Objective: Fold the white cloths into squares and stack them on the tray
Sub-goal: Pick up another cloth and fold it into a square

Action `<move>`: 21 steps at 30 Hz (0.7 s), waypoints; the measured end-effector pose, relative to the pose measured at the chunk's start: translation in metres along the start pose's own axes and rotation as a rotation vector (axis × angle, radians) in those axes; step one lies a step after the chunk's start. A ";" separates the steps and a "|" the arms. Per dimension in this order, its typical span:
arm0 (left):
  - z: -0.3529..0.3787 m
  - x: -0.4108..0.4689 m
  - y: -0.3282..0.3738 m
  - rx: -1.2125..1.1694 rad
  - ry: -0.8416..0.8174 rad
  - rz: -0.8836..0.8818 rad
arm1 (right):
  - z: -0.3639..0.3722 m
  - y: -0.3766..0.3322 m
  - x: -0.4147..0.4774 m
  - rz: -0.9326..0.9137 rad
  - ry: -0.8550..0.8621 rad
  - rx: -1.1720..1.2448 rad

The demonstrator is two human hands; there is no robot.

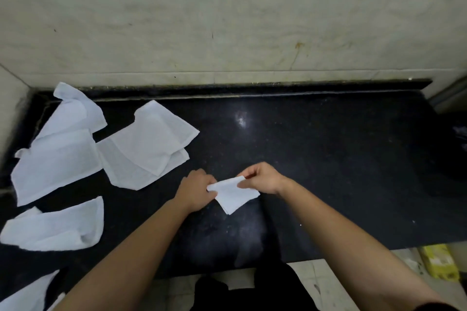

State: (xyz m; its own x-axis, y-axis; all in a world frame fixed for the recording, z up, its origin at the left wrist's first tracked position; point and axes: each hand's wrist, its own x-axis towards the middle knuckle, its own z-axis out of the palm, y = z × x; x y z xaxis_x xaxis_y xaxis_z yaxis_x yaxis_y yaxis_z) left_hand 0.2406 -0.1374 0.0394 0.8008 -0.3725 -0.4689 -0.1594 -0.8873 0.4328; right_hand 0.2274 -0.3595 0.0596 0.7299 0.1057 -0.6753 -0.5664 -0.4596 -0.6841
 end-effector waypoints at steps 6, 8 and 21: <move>-0.035 -0.027 0.007 -0.552 0.110 -0.026 | -0.009 -0.020 -0.029 -0.043 0.060 0.103; -0.053 -0.037 0.013 -0.794 0.113 -0.050 | -0.006 -0.027 -0.042 -0.078 0.108 0.283; -0.059 -0.057 0.091 -1.285 0.063 -0.021 | 0.000 -0.009 -0.135 -0.184 0.376 0.677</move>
State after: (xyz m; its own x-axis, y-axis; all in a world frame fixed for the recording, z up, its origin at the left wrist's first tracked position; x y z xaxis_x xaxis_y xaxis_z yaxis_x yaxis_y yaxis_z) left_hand 0.2152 -0.1805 0.1508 0.8277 -0.3175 -0.4627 0.4931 0.0179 0.8698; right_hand 0.1340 -0.3695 0.1566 0.8462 -0.2327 -0.4794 -0.4455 0.1847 -0.8760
